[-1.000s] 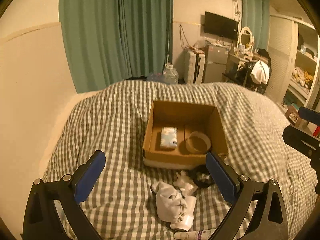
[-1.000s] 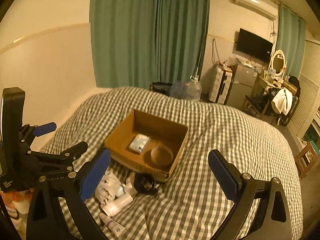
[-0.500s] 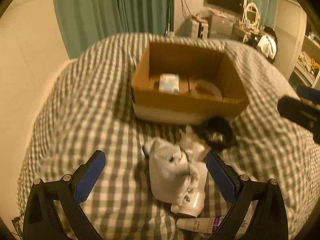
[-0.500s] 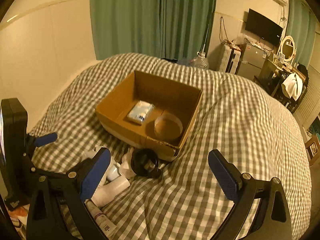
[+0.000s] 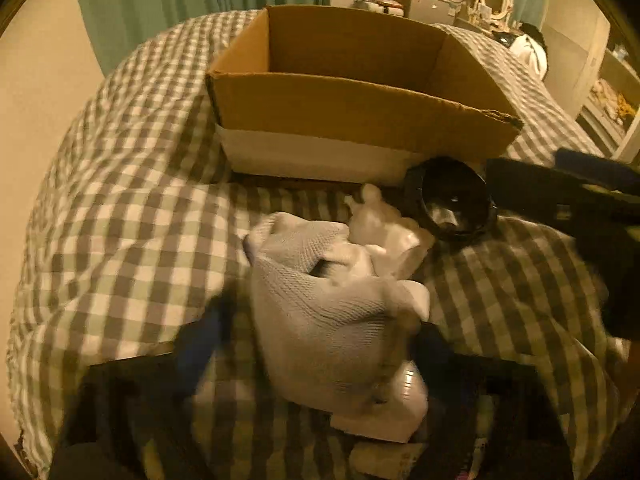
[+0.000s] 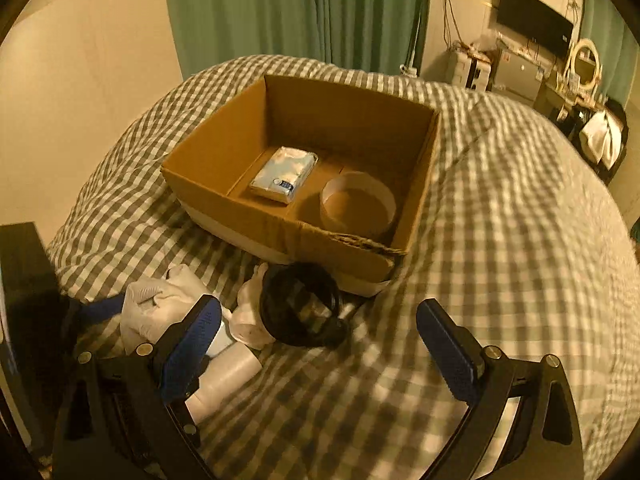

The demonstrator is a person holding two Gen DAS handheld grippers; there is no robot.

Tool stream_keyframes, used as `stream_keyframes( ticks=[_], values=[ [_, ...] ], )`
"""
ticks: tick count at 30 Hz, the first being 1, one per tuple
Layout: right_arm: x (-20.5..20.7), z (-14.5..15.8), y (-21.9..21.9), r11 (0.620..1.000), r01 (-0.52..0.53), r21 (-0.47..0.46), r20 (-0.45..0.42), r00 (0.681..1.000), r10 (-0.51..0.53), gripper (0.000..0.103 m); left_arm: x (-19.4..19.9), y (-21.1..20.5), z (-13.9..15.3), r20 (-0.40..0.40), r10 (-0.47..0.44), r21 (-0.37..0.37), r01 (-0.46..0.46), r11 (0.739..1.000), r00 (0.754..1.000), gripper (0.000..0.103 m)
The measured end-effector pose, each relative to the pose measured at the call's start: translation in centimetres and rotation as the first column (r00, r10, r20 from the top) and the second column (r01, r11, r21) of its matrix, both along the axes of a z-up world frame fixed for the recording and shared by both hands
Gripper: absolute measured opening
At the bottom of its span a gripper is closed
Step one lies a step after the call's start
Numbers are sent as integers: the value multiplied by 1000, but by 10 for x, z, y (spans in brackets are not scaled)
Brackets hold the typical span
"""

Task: Organize objects
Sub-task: 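Grasp the white mesh bag with the left tool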

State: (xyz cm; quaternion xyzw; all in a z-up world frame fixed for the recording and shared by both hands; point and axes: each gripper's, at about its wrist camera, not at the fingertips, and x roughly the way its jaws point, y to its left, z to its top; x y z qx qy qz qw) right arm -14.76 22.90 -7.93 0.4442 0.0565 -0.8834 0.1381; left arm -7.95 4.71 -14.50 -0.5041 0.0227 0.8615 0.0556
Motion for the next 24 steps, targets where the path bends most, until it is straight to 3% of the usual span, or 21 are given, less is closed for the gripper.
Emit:
stream_keyframes(
  ticks=[1, 4, 9, 15, 24],
  values=[
    [-2, -3, -1, 1000, 0, -8, 11, 1000, 0, 98, 1, 1, -1, 8, -5, 15, 5, 1000, 1000, 60],
    [-7, -14, -8, 1000, -7, -13, 39, 999, 7, 98, 5, -3, 3, -5, 18, 21, -17, 1000, 1000, 54],
    [-17, -32, -5, 999, 17, -41, 105, 994, -12, 98, 14, -16, 23, -50, 53, 45, -51, 998, 997, 53],
    [-28, -45, -8, 999, 25, -44, 157, 987, -18, 98, 13, -25, 42, -111, 55, 3, -55, 998, 992, 53],
    [-39, -69, -25, 1000, -11, -7, 225, 974, 13, 81, 1, -36, 39, -93, 81, -5, -82, 997, 992, 53]
  ],
)
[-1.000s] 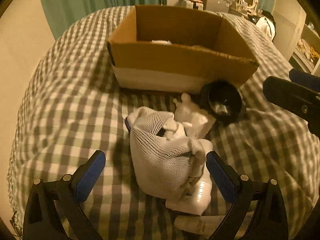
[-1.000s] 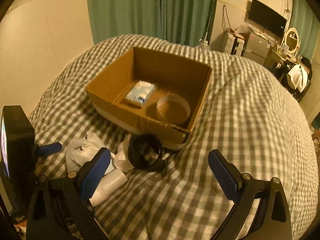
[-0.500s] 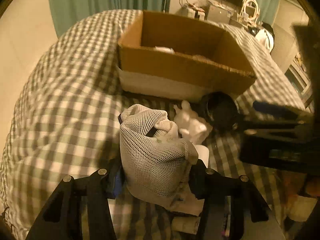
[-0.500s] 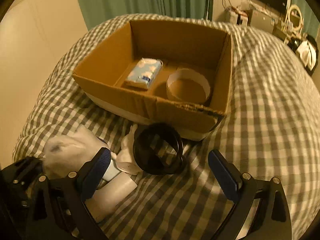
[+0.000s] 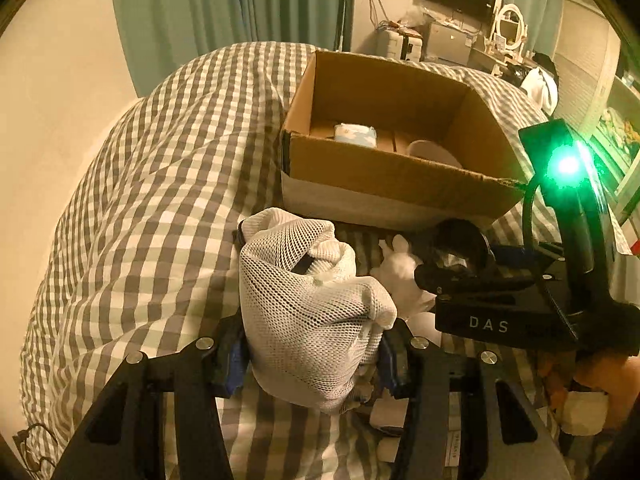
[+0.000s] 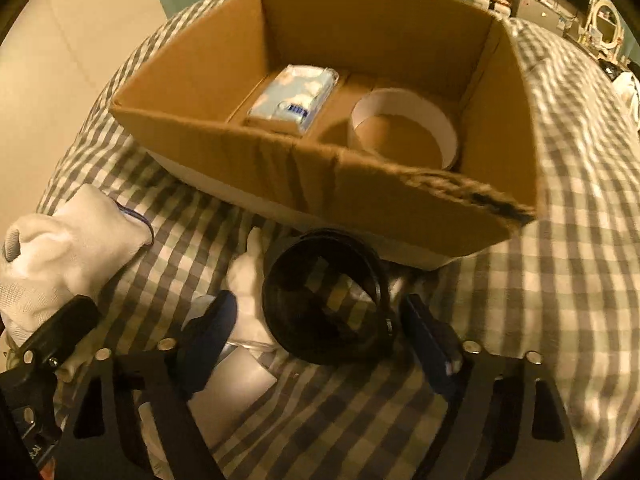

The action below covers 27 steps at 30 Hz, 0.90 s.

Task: Organize objects
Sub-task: 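Grasp the white mesh bag with the left tool, then grasp the black round cup with the right tool while the left tool holds the mesh bag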

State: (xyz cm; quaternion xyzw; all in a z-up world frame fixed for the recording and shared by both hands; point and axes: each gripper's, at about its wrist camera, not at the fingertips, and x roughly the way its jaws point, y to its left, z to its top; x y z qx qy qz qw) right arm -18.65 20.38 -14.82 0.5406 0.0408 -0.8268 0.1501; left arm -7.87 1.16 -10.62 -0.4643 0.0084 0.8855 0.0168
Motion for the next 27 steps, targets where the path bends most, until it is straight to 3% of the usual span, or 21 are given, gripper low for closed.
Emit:
stream_keyframes(
  ticks=[2, 5, 19, 27],
  values=[
    [0, -1, 0, 1000, 4, -1, -2, 1000, -4, 80, 1, 3, -3, 3, -5, -9, 5, 1000, 1000, 53],
    [2, -1, 4, 1000, 17, -7, -3, 1000, -17, 67, 4, 5, -5, -1, -14, -22, 14, 1000, 1000, 53],
    [34, 25, -3, 997, -17, 73, -108, 994, 24, 66, 5, 4, -5, 3, -17, -15, 17, 1000, 1000, 53],
    [59, 51, -1, 998, -39, 54, -177, 983, 48, 65, 10, 6, -1, 2, -36, -17, 36, 999, 999, 53]
  ],
)
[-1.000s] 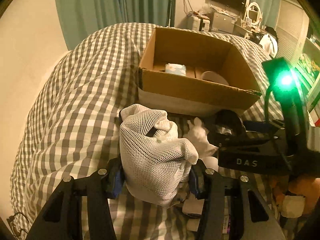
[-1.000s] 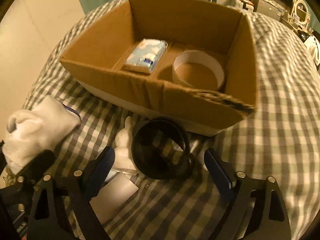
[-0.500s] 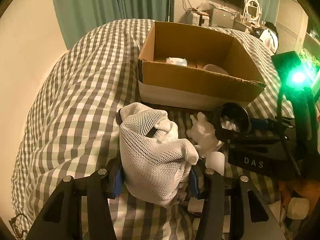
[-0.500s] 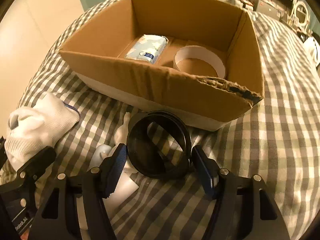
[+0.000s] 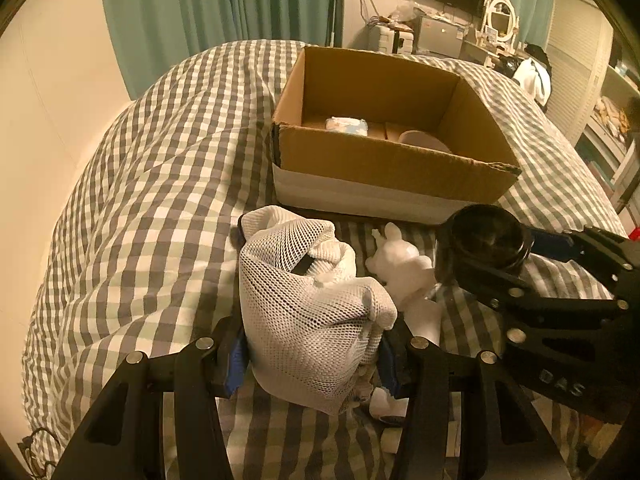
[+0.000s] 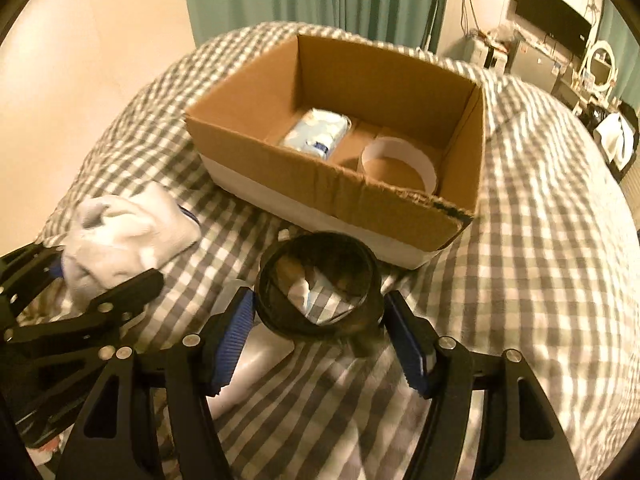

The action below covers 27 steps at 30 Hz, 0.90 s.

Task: Organize objects
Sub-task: 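Grasp the black round cup with the right tool while the left tool holds the mesh bag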

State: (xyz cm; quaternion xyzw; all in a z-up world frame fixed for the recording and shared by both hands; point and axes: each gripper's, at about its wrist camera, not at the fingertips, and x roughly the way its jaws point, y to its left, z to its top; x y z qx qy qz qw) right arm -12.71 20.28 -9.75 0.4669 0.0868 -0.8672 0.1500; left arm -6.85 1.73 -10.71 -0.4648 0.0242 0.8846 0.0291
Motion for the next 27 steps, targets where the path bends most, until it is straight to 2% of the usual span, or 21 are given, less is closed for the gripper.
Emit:
stream_keyframes(
  ticks=[15, 17, 23, 24, 25, 27],
  values=[
    [30, 39, 2, 999, -8, -35, -74, 997, 5, 63, 15, -4, 25, -27, -3, 40, 4, 999, 1000, 53],
    [34, 45, 1, 999, -11, -35, -88, 996, 8, 58, 18, -3, 32, -41, -7, 47, 9, 999, 999, 53],
    [44, 62, 0, 999, -15, -29, -114, 993, 12, 53, 22, -3, 46, -65, -17, 49, 20, 999, 998, 53],
    [45, 64, 0, 999, -14, -32, -119, 993, 11, 51, 22, -4, 48, -68, -16, 47, 19, 999, 998, 53],
    [46, 65, 0, 999, -18, -36, -120, 993, 14, 36, 22, -4, 50, -70, -15, 48, 18, 999, 997, 53],
    [47, 69, -1, 998, -32, -46, -125, 992, 26, 28, 21, -4, 52, -73, -12, 53, 16, 998, 997, 53]
  ],
)
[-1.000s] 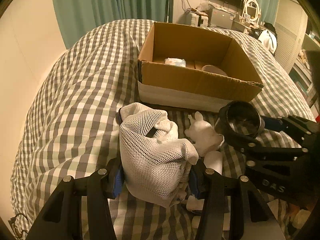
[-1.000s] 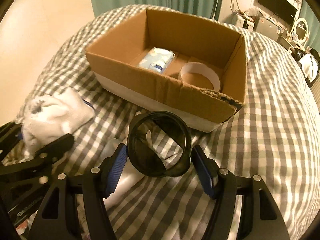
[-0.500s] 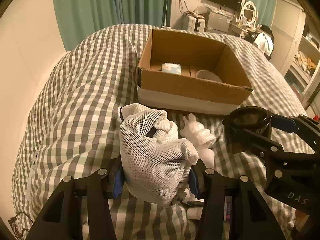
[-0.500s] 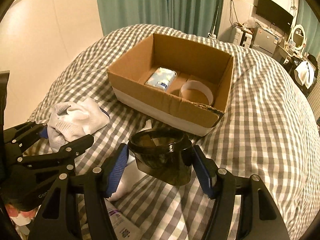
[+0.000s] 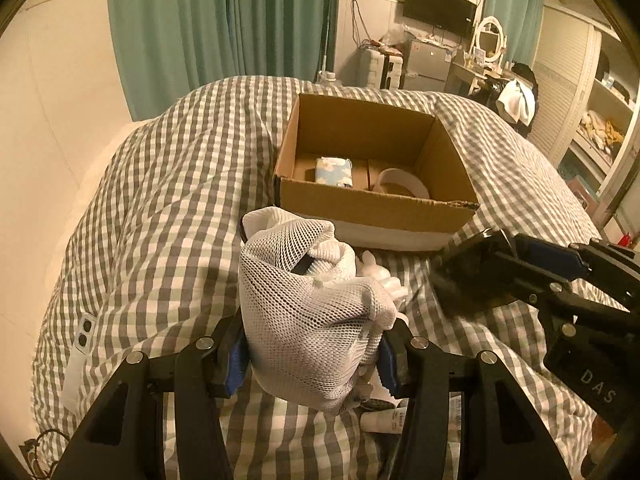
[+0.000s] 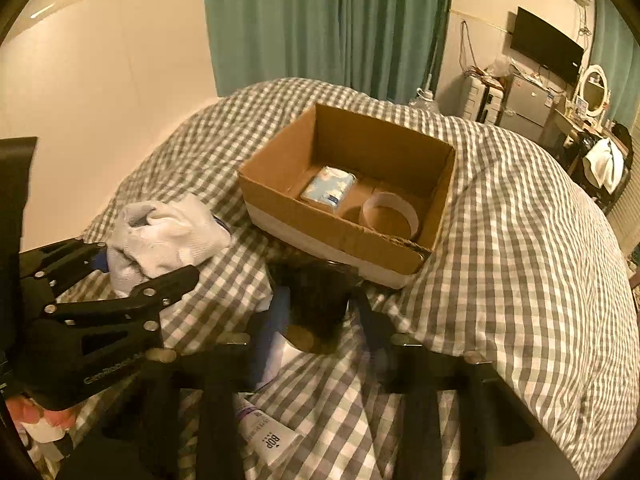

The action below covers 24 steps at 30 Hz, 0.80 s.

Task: Organize objects
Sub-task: 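Grasp the black round cup with the right tool while the left tool holds the mesh bag, then carry the mesh bag and black cup into the box and open both tools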

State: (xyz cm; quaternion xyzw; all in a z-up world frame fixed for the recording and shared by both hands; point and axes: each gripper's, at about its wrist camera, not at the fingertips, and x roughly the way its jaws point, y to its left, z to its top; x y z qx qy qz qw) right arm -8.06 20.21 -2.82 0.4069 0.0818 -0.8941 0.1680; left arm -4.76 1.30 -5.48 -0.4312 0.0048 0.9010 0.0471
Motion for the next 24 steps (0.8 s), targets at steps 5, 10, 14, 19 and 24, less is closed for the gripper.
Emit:
stream_keyframes(
  ticks=[5, 10, 14, 19, 24],
  values=[
    [-6, -3, -5, 1000, -8, 21, 8, 1000, 8, 27, -8, 0, 1, -3, -4, 0, 4, 1000, 1000, 53],
    [-12, -10, -7, 1000, -15, 15, 16, 1000, 15, 27, -18, -2, -2, 9, 1, -5, -1, 1000, 1000, 53],
    [-20, 1, -9, 1000, -25, 16, -1, 1000, 25, 27, -31, 1, 9, -2, -12, 5, 13, 1000, 1000, 53],
    [-37, 39, -9, 999, -25, 21, -59, 998, 26, 27, -51, 11, 38, -77, -29, -29, 27, 999, 997, 53],
    [-63, 73, -11, 999, -25, 21, -106, 994, 27, 27, -82, 16, 56, -113, -45, -19, 43, 999, 993, 53]
  ],
)
